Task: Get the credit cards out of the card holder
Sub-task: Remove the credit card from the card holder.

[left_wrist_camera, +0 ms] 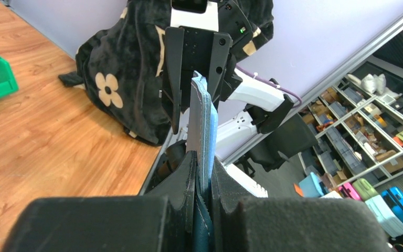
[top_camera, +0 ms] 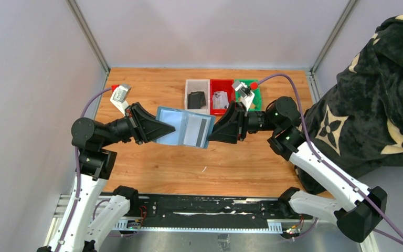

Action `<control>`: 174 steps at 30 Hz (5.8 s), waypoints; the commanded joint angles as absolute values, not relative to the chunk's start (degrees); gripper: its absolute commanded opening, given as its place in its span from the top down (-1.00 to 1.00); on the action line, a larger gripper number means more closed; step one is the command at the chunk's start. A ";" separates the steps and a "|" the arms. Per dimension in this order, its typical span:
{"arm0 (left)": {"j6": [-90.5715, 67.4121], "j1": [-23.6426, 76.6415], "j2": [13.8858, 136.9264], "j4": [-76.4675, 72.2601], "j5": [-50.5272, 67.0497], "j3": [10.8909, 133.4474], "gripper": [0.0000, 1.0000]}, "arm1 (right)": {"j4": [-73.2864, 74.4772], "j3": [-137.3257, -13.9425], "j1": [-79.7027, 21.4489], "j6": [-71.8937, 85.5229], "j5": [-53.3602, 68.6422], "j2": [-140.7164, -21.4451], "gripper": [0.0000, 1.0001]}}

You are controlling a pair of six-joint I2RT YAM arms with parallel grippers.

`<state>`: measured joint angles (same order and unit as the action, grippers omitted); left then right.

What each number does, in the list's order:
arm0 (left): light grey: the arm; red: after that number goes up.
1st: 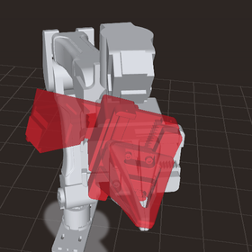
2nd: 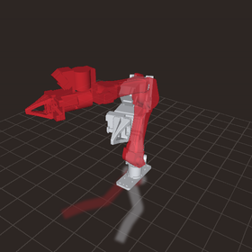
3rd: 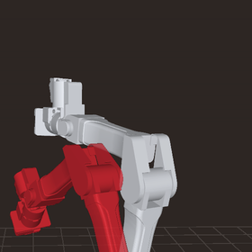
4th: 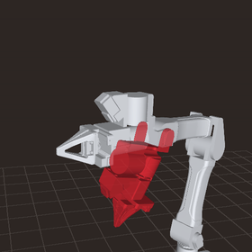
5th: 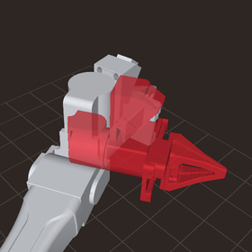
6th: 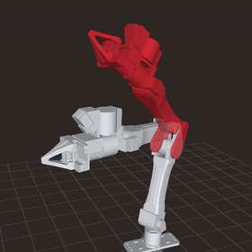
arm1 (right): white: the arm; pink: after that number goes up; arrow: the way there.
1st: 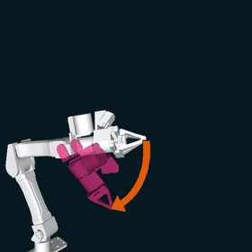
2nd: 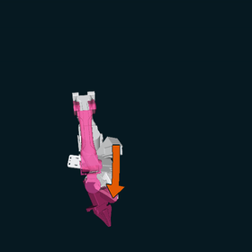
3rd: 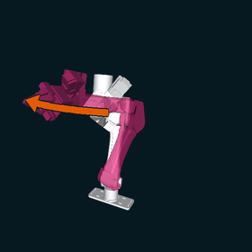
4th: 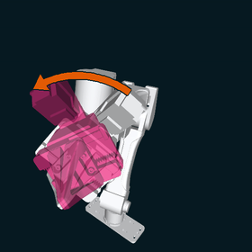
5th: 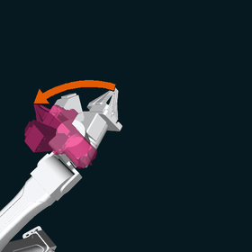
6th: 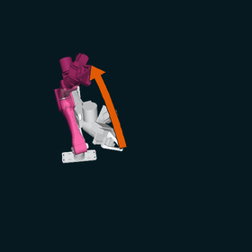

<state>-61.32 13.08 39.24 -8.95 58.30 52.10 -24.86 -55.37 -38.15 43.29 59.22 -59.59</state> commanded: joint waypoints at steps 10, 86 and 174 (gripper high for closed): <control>-61.64 12.92 39.41 -10.75 58.25 52.52 1.00 | -23.81 -57.33 -40.21 41.66 57.31 -60.35 0.31; -64.70 12.92 39.26 -11.38 60.37 54.40 1.00 | -31.41 -55.82 -43.68 43.58 58.17 -58.67 0.65; -65.23 12.92 39.61 -11.25 61.01 55.29 1.00 | -29.52 -55.81 -43.68 41.09 60.04 -56.45 0.77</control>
